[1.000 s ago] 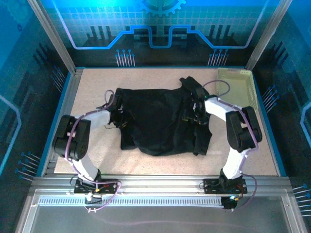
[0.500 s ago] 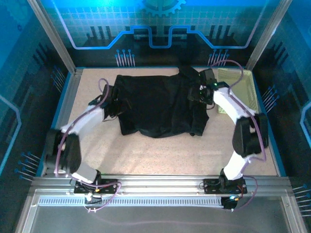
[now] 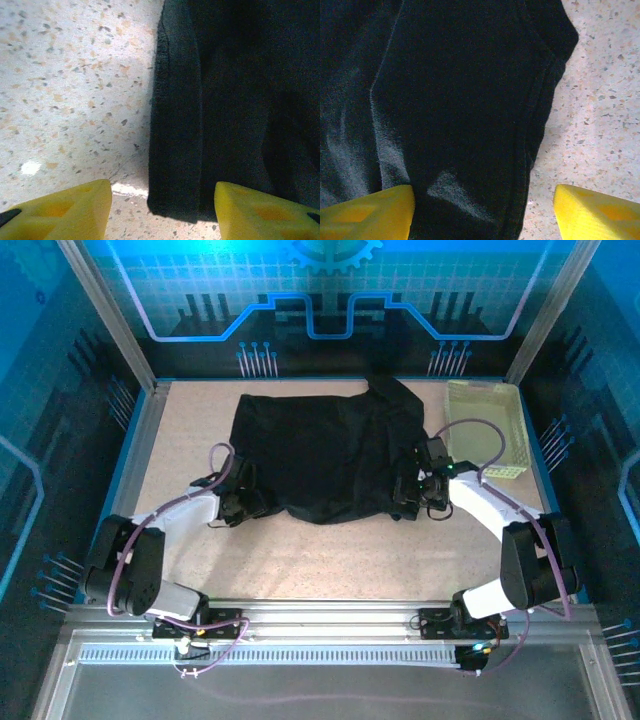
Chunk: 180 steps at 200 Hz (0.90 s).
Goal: Fold the inside-out t-shirt
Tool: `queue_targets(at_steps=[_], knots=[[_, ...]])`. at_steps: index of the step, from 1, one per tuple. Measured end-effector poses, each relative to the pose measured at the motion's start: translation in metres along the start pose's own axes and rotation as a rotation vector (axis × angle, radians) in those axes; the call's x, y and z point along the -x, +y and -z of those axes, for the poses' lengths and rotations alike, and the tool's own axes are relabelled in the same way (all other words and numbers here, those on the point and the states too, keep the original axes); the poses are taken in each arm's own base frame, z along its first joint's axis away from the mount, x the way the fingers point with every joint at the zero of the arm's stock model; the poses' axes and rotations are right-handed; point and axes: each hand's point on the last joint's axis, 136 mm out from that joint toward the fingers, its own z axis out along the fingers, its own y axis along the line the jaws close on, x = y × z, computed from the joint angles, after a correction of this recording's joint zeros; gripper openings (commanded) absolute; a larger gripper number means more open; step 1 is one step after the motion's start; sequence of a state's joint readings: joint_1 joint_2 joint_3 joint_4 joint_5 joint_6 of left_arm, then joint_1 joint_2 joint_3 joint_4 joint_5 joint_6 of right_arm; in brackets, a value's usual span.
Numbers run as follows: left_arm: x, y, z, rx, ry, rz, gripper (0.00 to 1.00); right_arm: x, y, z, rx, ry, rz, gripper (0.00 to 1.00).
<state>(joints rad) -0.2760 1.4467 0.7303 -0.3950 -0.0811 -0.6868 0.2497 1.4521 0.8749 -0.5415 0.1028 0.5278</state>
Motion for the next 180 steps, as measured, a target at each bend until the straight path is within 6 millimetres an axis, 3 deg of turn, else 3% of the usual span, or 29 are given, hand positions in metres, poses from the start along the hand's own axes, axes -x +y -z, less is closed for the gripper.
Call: queue_targets(at_steps=[49, 128, 180], knots=[[-0.001, -0.001, -0.009, 0.001, 0.012, 0.016, 0.43, 0.001, 0.002, -0.004, 0.014, -0.015, -0.008, 0.74], [-0.019, 0.017, 0.001, -0.004, 0.006, 0.021, 0.25, -0.001, 0.000, -0.012, -0.002, 0.006, -0.008, 0.74], [-0.021, 0.015, 0.002, -0.031, 0.001, 0.019, 0.12, -0.005, -0.006, -0.021, -0.031, 0.029, -0.014, 0.75]])
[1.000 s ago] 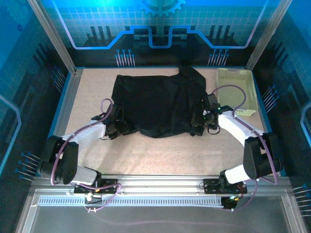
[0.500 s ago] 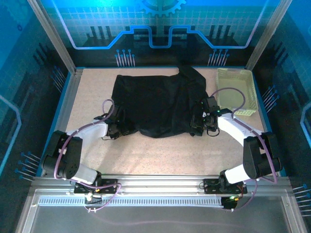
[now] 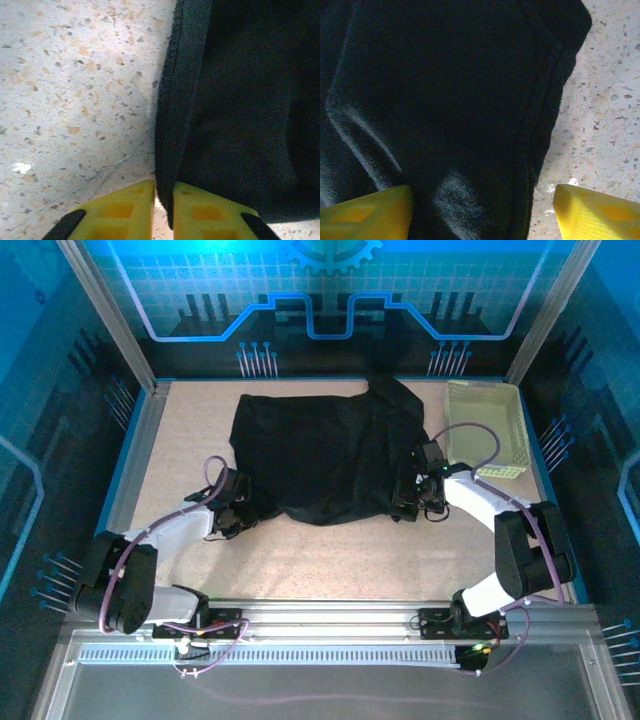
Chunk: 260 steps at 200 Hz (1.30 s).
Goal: Fold the inside-out t-shirt
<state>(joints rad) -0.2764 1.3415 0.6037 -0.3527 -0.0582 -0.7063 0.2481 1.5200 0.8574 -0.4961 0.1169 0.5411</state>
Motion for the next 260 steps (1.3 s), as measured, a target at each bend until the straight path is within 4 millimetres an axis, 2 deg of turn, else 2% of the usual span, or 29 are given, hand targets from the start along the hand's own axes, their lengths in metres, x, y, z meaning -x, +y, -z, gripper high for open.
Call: queue_targets(at_steps=[21, 36, 49, 67, 74, 82, 102, 122, 140, 160, 183, 197, 210, 217, 227, 239, 244, 251, 260], knots=[[0.000, -0.003, -0.003, -0.012, 0.005, 0.001, 0.06, -0.001, 0.000, -0.003, -0.003, 0.008, -0.006, 0.71], [0.000, -0.004, -0.005, -0.013, 0.008, 0.003, 0.01, -0.002, 0.002, -0.004, 0.008, 0.013, -0.010, 0.60], [0.000, -0.004, -0.005, -0.016, 0.010, 0.001, 0.00, -0.001, 0.005, -0.003, 0.026, 0.013, -0.012, 0.43], [0.000, -0.004, -0.004, -0.018, 0.007, -0.001, 0.00, -0.001, 0.007, 0.000, 0.039, 0.009, -0.007, 0.09], [0.001, -0.005, -0.001, -0.023, -0.001, -0.004, 0.00, 0.000, 0.007, 0.004, 0.041, 0.000, -0.005, 0.01], [0.004, -0.006, 0.005, -0.031, -0.021, -0.008, 0.00, 0.002, 0.005, 0.012, 0.038, -0.019, -0.007, 0.00], [0.020, -0.014, 0.034, -0.083, -0.126, -0.027, 0.00, 0.013, 0.001, 0.050, 0.039, -0.129, 0.005, 0.00], [0.039, -0.020, 0.080, -0.154, -0.289, -0.042, 0.00, 0.032, -0.005, 0.105, 0.052, -0.284, -0.001, 0.00], [0.053, -0.019, 0.122, -0.206, -0.443, -0.035, 0.00, 0.046, -0.013, 0.155, 0.060, -0.417, -0.015, 0.00], [0.065, -0.010, 0.158, -0.230, -0.585, -0.014, 0.00, 0.056, -0.024, 0.202, 0.063, -0.525, -0.035, 0.00], [0.080, -0.002, 0.178, -0.211, -0.675, 0.023, 0.00, 0.067, -0.025, 0.243, 0.075, -0.609, -0.038, 0.00], [0.093, 0.001, 0.177, -0.168, -0.682, 0.043, 0.00, 0.078, -0.022, 0.252, 0.076, -0.623, -0.034, 0.00], [0.114, 0.000, 0.167, -0.114, -0.655, 0.066, 0.00, 0.091, -0.018, 0.247, 0.067, -0.604, -0.033, 0.00], [0.127, -0.002, 0.158, -0.083, -0.627, 0.078, 0.00, 0.100, -0.016, 0.238, 0.056, -0.578, -0.034, 0.00], [0.147, -0.007, 0.140, -0.045, -0.577, 0.090, 0.00, 0.114, -0.012, 0.218, 0.037, -0.530, -0.033, 0.00], [0.171, -0.014, 0.110, -0.003, -0.494, 0.094, 0.00, 0.129, -0.006, 0.180, 0.011, -0.441, -0.029, 0.02], [0.179, -0.017, 0.097, 0.009, -0.459, 0.094, 0.03, 0.135, -0.004, 0.162, -0.002, -0.399, -0.027, 0.08], [0.188, -0.020, 0.079, 0.019, -0.416, 0.093, 0.08, 0.140, -0.002, 0.139, -0.016, -0.349, -0.024, 0.26], [0.196, -0.023, 0.052, 0.027, -0.348, 0.088, 0.24, 0.144, 0.000, 0.109, -0.033, -0.287, -0.023, 0.46]])
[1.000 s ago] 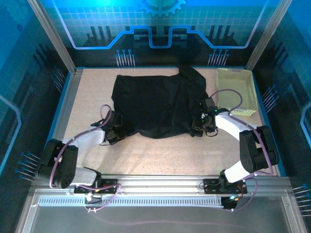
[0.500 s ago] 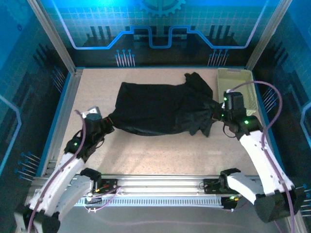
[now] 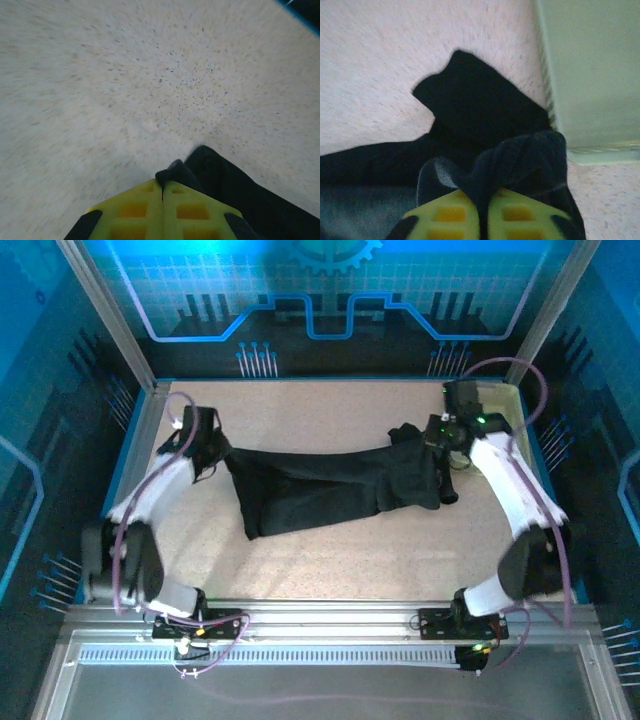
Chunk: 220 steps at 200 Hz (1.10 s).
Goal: Fold the inside-out t-shirt
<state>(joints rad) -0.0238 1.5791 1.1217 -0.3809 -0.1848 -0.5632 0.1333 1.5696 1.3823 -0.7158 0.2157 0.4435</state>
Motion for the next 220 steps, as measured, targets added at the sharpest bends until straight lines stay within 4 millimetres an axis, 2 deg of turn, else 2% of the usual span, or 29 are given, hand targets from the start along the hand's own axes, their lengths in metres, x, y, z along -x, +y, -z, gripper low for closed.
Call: queue_targets(at_steps=[8, 23, 33, 46, 74, 88, 103, 135, 158, 185, 220], knots=[[-0.004, -0.002, -0.024, 0.010, 0.067, -0.010, 0.35, -0.006, 0.001, -0.022, -0.017, 0.051, 0.005, 0.56], [-0.013, -0.003, -0.059, 0.018, 0.166, -0.004, 0.52, -0.010, 0.001, -0.044, -0.041, 0.103, 0.016, 0.65], [-0.021, 0.002, -0.072, 0.027, 0.209, -0.012, 0.59, -0.009, 0.000, -0.047, -0.048, 0.104, 0.015, 0.66], [-0.030, 0.012, -0.073, 0.049, 0.243, -0.007, 0.62, -0.005, 0.000, -0.042, -0.049, 0.088, 0.018, 0.68], [-0.036, 0.017, -0.046, 0.034, 0.225, -0.006, 0.61, 0.001, -0.001, -0.010, -0.021, 0.010, 0.021, 0.68], [-0.037, 0.013, -0.031, 0.008, 0.208, -0.006, 0.57, -0.007, -0.004, 0.006, -0.007, -0.015, 0.022, 0.68], [-0.044, 0.008, -0.024, -0.019, 0.207, -0.001, 0.54, -0.018, -0.008, 0.012, 0.000, -0.021, 0.022, 0.68], [-0.076, 0.008, -0.038, -0.011, 0.293, -0.007, 0.47, -0.052, -0.018, -0.004, -0.023, 0.050, 0.033, 0.68], [-0.088, 0.012, -0.052, 0.010, 0.330, -0.002, 0.45, -0.062, -0.020, -0.012, -0.032, 0.080, 0.037, 0.68], [-0.088, 0.014, -0.056, 0.020, 0.326, -0.003, 0.43, -0.064, -0.019, -0.016, -0.025, 0.080, 0.034, 0.68], [-0.085, 0.022, -0.067, 0.040, 0.315, 0.006, 0.37, -0.076, -0.024, -0.027, -0.025, 0.120, 0.009, 0.66]])
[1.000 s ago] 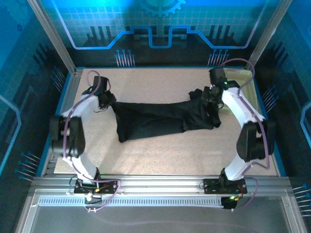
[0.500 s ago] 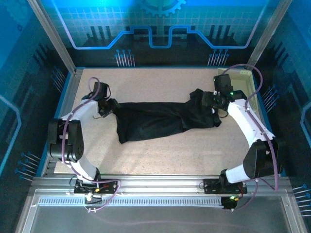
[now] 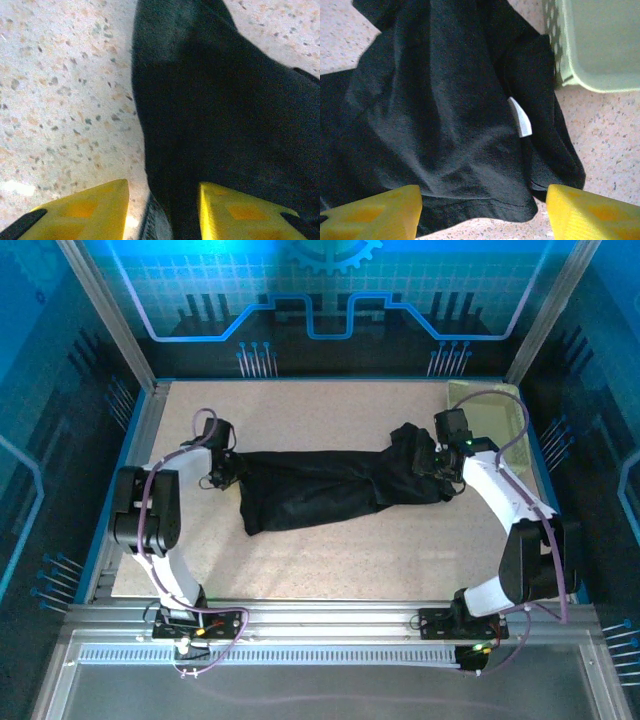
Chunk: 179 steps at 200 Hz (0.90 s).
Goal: Fold the inside-out t-shirt
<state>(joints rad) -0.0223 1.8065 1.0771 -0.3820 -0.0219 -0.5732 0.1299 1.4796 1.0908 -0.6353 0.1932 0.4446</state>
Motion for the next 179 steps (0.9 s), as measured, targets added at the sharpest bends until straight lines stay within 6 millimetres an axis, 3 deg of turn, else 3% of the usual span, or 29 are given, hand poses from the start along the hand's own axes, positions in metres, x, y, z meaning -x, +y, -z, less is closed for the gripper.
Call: queue_targets(at_steps=[58, 106, 179], knots=[[0.002, 0.009, -0.005, 0.019, 0.006, 0.014, 0.24, -0.028, -0.011, -0.021, -0.019, 0.087, -0.047, 0.57], [0.003, 0.011, -0.005, 0.022, 0.008, 0.019, 0.18, -0.071, -0.019, -0.036, -0.015, 0.177, -0.070, 0.56], [0.012, 0.002, -0.006, -0.021, -0.024, 0.016, 0.06, -0.063, -0.016, -0.034, 0.007, 0.140, -0.077, 0.57]])
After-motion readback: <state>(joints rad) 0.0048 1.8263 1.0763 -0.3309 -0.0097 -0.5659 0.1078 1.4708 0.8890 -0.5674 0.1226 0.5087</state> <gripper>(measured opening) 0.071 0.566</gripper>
